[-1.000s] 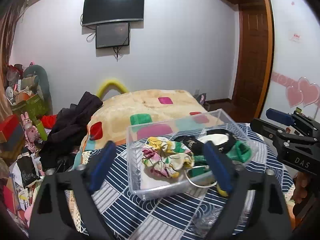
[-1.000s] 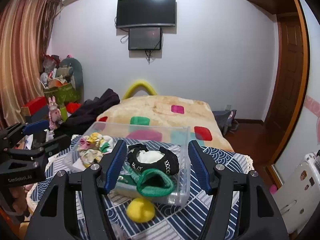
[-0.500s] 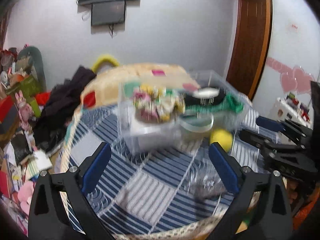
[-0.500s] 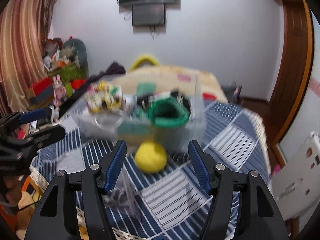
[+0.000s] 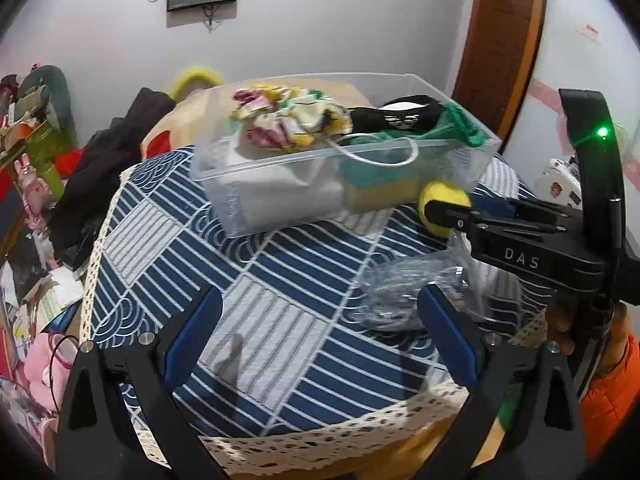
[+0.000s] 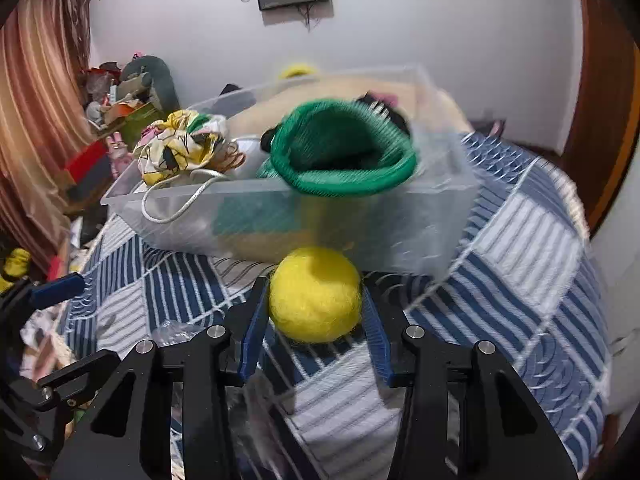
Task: Organize soft objects
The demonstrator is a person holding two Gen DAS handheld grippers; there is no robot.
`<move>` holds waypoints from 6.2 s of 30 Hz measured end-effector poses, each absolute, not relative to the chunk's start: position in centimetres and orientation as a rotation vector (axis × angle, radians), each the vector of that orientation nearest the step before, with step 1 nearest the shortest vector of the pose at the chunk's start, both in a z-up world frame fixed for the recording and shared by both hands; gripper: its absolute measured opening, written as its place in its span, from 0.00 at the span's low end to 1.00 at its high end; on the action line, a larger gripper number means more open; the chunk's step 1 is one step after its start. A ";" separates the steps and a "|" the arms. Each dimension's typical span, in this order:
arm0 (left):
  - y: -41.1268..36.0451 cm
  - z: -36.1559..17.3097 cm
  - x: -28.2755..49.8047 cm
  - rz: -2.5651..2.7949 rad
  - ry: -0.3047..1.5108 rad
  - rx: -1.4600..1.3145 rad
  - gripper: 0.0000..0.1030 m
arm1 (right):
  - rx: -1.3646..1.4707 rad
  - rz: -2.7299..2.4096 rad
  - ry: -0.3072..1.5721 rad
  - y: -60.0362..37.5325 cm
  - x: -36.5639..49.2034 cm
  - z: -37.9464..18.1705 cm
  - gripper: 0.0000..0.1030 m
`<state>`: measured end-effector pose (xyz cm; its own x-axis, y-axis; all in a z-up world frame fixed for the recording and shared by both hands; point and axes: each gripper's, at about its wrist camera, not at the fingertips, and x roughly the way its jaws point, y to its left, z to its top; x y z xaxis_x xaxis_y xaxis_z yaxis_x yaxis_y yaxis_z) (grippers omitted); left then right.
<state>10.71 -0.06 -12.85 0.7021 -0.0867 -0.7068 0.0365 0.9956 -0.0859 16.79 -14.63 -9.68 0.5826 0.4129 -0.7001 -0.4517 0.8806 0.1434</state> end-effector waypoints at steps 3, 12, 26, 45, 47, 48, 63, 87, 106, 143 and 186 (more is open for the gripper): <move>-0.9 -12.9 10.8 -0.105 0.800 -0.077 0.96 | -0.057 0.469 0.754 -15.6 15.4 -8.5 0.40; -4.7 -15.1 13.3 -0.162 0.881 -0.031 0.96 | -0.005 0.443 0.718 -19.0 13.1 -7.8 0.40; -2.7 -14.7 13.0 -0.165 0.839 -0.122 0.38 | -0.018 0.494 0.679 -18.2 11.3 -6.4 0.40; 2.7 -4.9 11.2 -0.041 0.534 -0.138 0.38 | -0.056 0.509 0.483 -15.3 12.8 -0.7 0.40; 2.8 -4.5 11.9 -0.026 0.516 -0.132 0.38 | -0.055 0.514 0.470 -14.6 13.5 -0.3 0.40; 2.8 -4.3 12.4 -0.019 0.509 -0.129 0.38 | -0.053 0.518 0.466 -14.3 13.8 -0.3 0.40; 4.3 -10.4 20.5 -0.010 0.692 -0.187 0.41 | -0.115 0.544 0.633 -9.2 18.7 -5.7 0.40; 5.0 -5.2 14.2 0.001 0.543 -0.187 0.69 | -0.064 0.544 0.474 -14.0 14.1 0.2 0.53; 1.3 1.4 4.1 0.006 0.281 -0.089 0.98 | 0.009 0.514 0.250 -16.9 8.3 4.4 0.80; 1.0 1.4 3.5 -0.007 0.263 -0.076 1.00 | 0.025 0.532 0.252 -17.1 7.5 3.7 0.80; 1.0 1.6 2.9 -0.037 0.246 -0.081 1.00 | 0.033 0.538 0.259 -17.3 7.1 4.1 0.80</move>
